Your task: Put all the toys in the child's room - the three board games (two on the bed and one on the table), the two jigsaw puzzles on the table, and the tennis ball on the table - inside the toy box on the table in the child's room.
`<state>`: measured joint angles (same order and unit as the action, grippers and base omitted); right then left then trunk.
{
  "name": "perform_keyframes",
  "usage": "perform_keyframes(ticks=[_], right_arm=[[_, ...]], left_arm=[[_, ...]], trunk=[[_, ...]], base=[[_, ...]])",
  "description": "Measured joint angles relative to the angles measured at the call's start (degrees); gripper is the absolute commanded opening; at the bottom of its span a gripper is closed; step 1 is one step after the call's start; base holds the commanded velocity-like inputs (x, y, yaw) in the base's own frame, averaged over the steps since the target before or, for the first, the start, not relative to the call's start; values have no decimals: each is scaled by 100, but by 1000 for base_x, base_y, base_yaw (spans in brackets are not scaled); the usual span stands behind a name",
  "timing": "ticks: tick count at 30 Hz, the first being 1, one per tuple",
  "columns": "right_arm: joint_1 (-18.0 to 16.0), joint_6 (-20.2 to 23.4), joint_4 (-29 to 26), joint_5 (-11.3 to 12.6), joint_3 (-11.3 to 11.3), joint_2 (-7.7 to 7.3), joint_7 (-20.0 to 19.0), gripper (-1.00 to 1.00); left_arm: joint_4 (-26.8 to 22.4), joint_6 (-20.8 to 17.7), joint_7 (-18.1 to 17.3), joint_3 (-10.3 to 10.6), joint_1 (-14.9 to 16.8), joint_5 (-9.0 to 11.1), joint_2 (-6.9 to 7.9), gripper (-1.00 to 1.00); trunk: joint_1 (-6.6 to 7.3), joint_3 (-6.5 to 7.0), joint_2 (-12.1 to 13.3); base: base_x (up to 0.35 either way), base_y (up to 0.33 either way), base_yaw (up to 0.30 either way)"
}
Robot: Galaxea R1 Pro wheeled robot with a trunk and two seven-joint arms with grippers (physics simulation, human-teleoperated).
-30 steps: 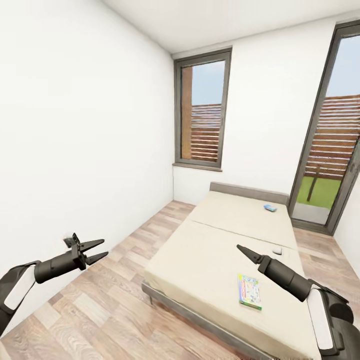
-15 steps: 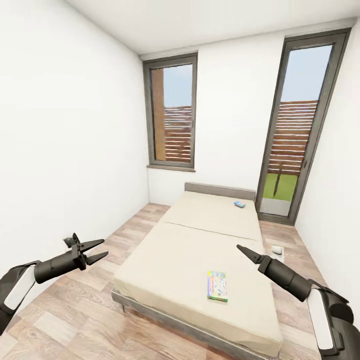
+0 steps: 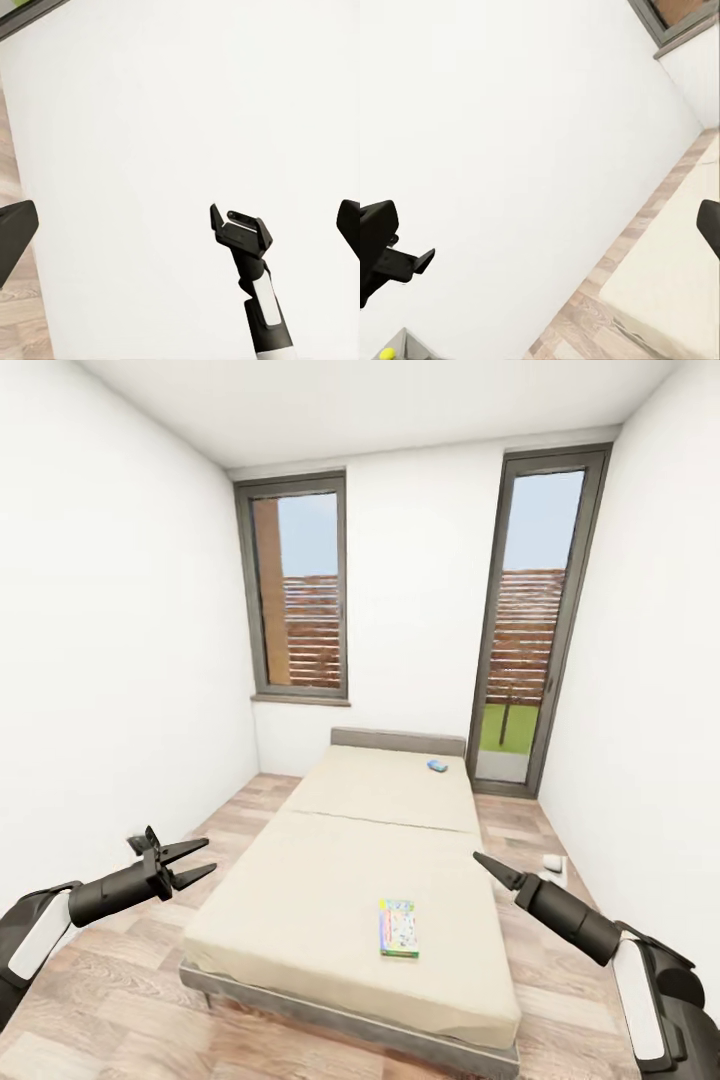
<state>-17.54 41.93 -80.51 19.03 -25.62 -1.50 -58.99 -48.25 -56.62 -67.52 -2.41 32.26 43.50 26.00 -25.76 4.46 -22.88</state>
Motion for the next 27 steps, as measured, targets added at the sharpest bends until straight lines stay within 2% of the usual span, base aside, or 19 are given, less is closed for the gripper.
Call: perform_keyframes(ticks=[10,19,27], right_arm=[[-1,-1,33,-1,-31,0,5,100],[-1,-1,32,-16,-159,9,7,100],[-1,-1,29,-12,-188,4,9,100]], left_arm=[[6,0,1,1,-1,-1,-4,100],[6,0,2,-1,-2,0,-2,100],[6,0,2,2,-2,0,-7,100]], trunk=[[2,29,-1],[1,31,0],[0,31,0]], base=[[83,48,-234],[175,94,-22],[34,8,-1]])
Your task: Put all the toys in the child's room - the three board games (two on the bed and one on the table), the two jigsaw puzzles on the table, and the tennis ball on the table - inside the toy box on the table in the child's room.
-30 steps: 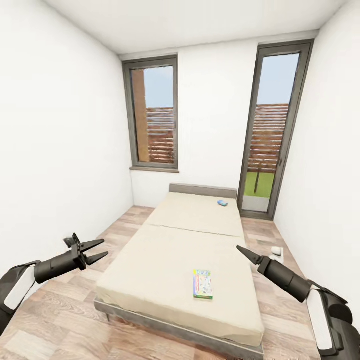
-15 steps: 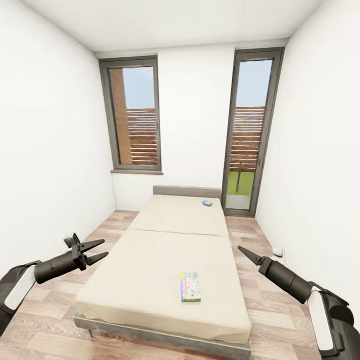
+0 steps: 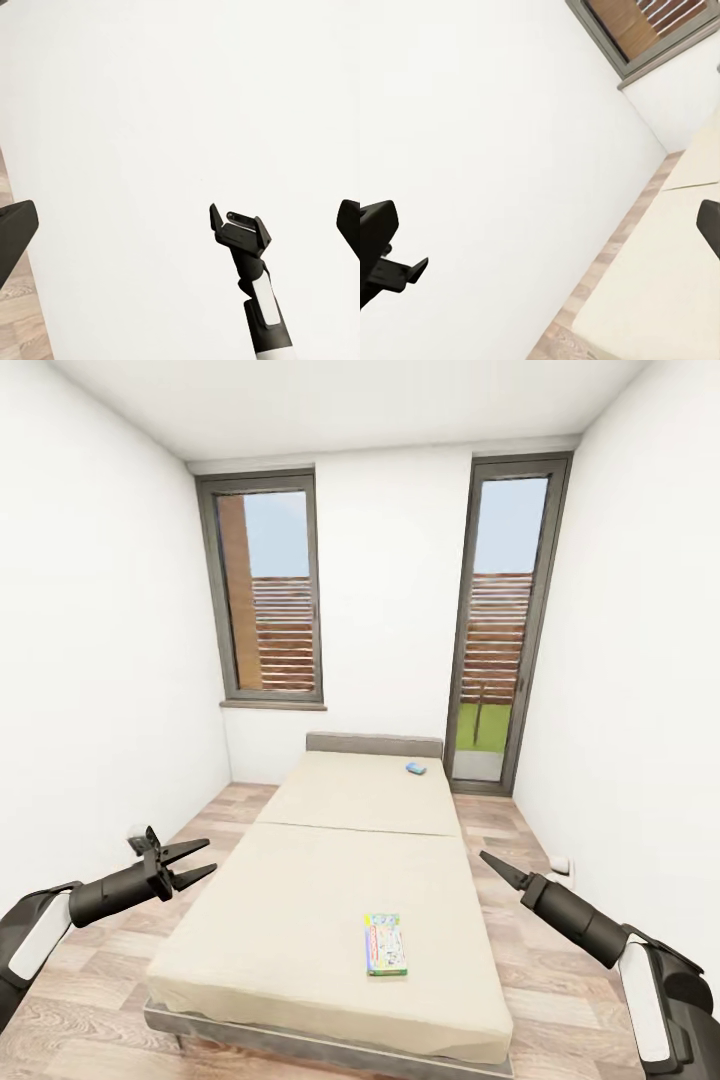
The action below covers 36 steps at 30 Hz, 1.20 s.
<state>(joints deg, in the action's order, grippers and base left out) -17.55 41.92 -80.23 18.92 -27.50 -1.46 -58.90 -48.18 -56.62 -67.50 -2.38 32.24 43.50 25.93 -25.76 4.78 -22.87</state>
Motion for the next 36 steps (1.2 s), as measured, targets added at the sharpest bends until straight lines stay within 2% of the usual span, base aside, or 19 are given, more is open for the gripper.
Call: perform_keyframes(ticks=[25,31,36], right_arm=[[0,10,-7,2,3,0,15,100],[0,17,57,6,-3,-7,20,100],[-1,18,303,9,-5,-67,18,100]], left_arm=[[0,87,-1,1,0,-2,-1,100],[0,89,-1,1,0,-3,-1,100],[0,96,6,1,0,-5,-1,100]], trunk=[[1,-2,0],[1,-45,0],[1,-91,0]], base=[[71,0,0],[104,0,0],[100,-30,0]])
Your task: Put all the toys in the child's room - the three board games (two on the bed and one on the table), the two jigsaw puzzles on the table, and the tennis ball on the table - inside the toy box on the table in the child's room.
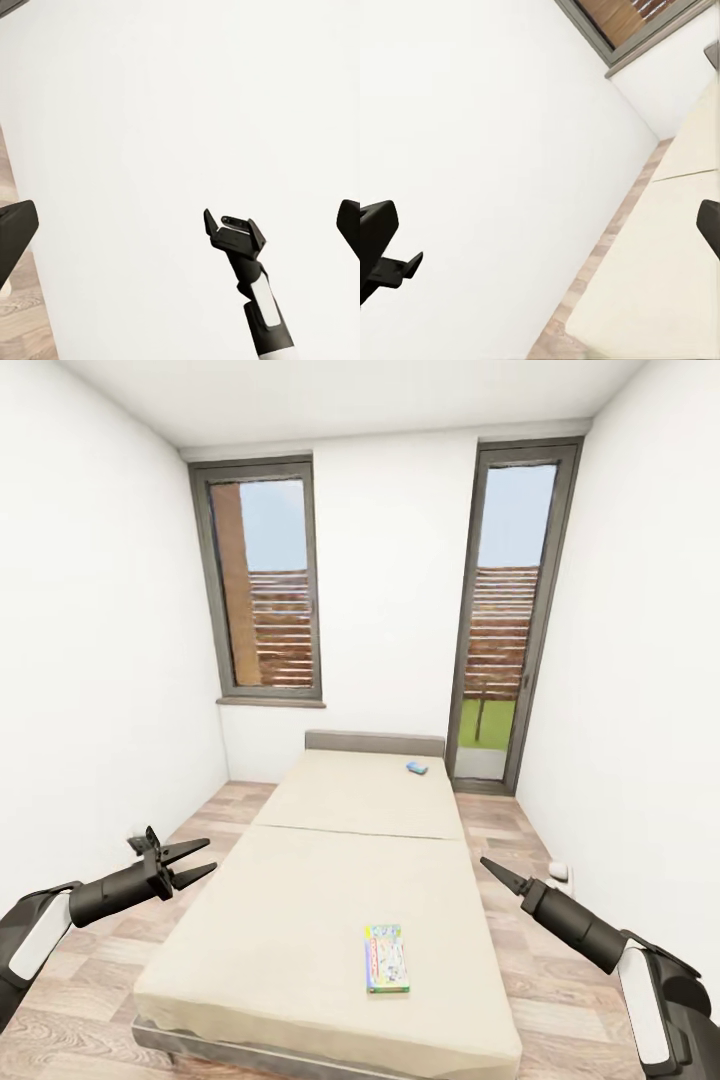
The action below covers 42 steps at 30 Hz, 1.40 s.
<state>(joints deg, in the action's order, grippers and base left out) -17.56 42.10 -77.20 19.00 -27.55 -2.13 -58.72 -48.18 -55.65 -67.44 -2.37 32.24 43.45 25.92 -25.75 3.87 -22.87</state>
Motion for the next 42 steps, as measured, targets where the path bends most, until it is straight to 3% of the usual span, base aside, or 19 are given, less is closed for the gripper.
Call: perform_keyframes(ticks=[16,19,23,27,31,37,42], right_arm=[[0,1,194,-8,-13,-37,9,100],[0,9,212,-8,-136,-47,3,100],[1,29,240,-7,-338,-50,-5,100],[1,30,250,-7,-394,-54,-8,100],[1,24,253,-7,-409,-57,-8,100],[1,-3,254,-35,-413,-51,-9,100],[1,-13,295,-56,-413,-54,-4,100]], left_arm=[[2,47,11,0,0,-5,0,100],[2,112,54,0,0,-36,0,100],[2,182,307,-21,0,-368,-1,100],[2,208,536,-41,0,-657,-17,100],[1,275,937,-47,0,-767,-89,100],[1,312,1952,-48,10,-780,-237,100],[1,544,2850,-46,22,-784,-510,100]], trunk=[[0,-151,0],[0,-179,0],[0,-217,0],[0,-255,0],[0,-293,0],[0,-349,0],[-1,-397,0]], base=[[99,-167,0],[100,-277,0],[102,-279,0],[102,-279,0],[102,-237,0],[83,-196,0],[17,-180,0]])
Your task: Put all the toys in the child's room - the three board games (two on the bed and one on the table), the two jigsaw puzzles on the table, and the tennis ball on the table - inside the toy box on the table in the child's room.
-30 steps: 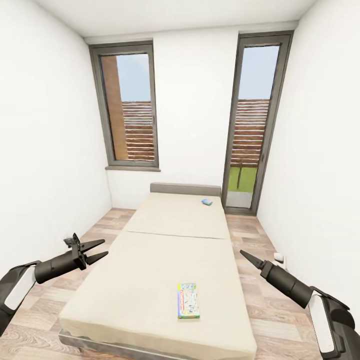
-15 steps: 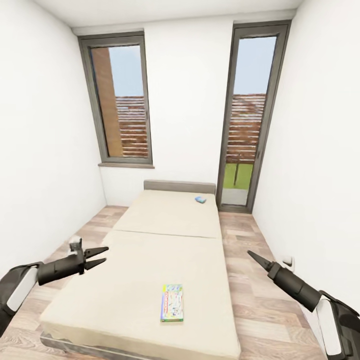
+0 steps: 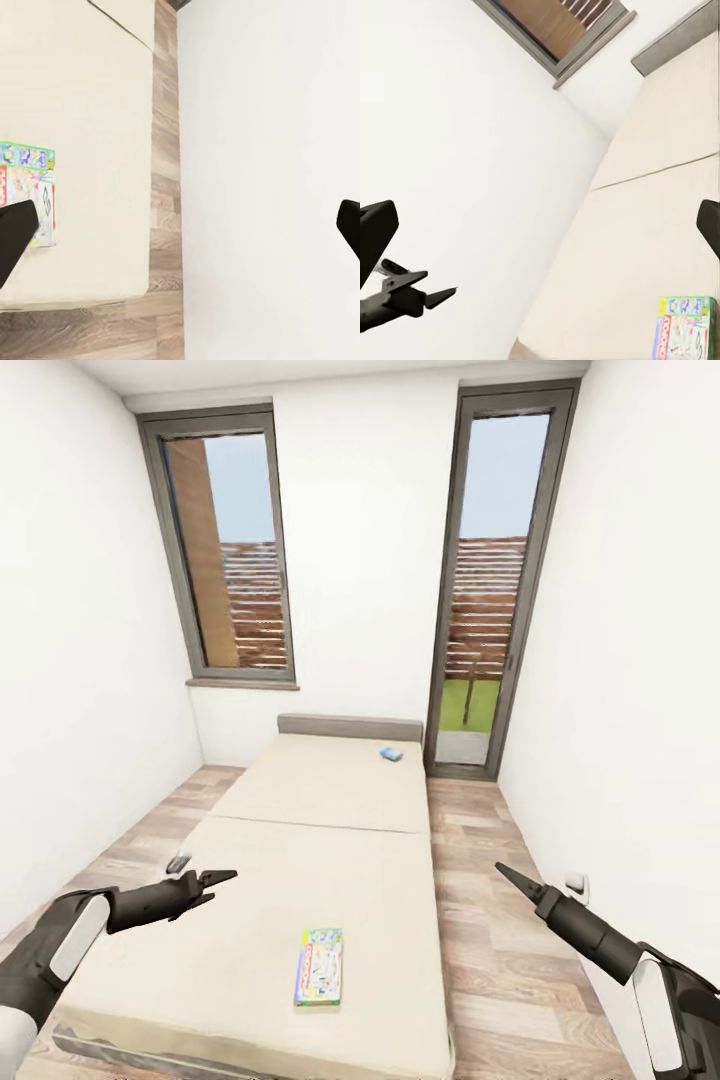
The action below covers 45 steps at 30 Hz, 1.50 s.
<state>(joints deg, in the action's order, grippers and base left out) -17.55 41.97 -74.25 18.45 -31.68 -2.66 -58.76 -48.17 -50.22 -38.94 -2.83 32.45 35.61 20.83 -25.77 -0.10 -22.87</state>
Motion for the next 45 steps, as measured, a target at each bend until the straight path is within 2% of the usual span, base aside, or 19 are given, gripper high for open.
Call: perform_keyframes(ticks=[4,6,7,9,10,12,14,16,19,21,25,45], right_arm=[[4,-3,96,-13,0,-2,2,100],[8,-8,152,-18,0,0,4,100],[8,-9,162,-18,0,1,4,100],[10,-11,185,-20,0,2,4,100],[11,-11,189,-20,0,2,4,100],[11,-12,210,-21,0,3,4,100],[12,-12,229,-26,0,3,4,100],[12,-12,234,-27,0,3,4,100],[12,-69,241,-27,4,9,6,100],[12,-133,244,-24,7,9,7,100],[12,-188,244,-23,6,6,4,100],[12,-208,244,-14,0,-5,-4,100]], left_arm=[[1,166,720,4,5,-5,-234,100],[1,220,1258,7,8,-4,-406,100],[2,241,1401,9,11,-4,-451,100],[2,386,1974,15,15,-2,-632,100],[2,436,2130,17,16,-1,-680,100],[3,629,2755,27,17,-26,-863,100],[4,814,3411,33,18,-148,-1063,100],[5,897,3706,33,18,-270,-1173,100],[8,1035,4241,24,19,-728,-1478,100],[9,1058,4343,20,20,-873,-1555,100],[9,1081,4420,9,20,-990,-1609,100],[9,1085,4440,19,20,-1039,-1610,100]], trunk=[[0,-35,2],[1,-52,4],[1,-61,4],[1,-78,6],[1,-87,6],[1,-104,8],[2,-121,9],[2,-140,9],[2,-168,9],[2,-187,10],[2,-225,9],[2,-414,8]], base=[[3,-178,0],[1,-177,0],[1,-177,0],[0,-177,0],[0,-177,0],[0,-177,0],[0,-177,0],[0,-168,0],[0,-96,0],[0,-40,0],[0,-15,0],[13,-1,0]])
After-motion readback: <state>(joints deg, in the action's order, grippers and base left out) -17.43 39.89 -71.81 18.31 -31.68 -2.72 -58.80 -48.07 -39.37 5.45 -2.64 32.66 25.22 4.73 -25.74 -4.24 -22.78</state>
